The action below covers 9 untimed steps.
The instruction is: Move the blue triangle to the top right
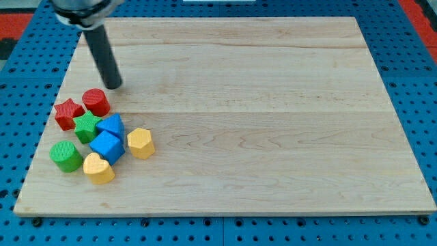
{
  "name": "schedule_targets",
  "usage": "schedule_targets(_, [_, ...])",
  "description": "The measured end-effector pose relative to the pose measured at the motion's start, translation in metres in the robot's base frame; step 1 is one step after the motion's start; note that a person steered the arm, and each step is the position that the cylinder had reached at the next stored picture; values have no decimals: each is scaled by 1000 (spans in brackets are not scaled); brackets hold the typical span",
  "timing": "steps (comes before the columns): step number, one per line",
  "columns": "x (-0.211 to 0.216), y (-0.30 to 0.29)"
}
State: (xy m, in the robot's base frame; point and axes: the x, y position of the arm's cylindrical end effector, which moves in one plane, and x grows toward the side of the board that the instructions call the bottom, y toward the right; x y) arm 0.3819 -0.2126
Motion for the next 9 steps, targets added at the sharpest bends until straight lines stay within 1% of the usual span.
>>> schedule_targets(1, [6,-91])
schedule_targets(2, [14,-92])
schedule_targets(3, [141,-87])
schedule_targets(4, [211,-87])
schedule_targets(5, [175,-20])
schedule_targets(6, [148,44])
schedule_targets(7, [152,77])
schedule_targets(8, [148,77])
schedule_targets(9, [145,60])
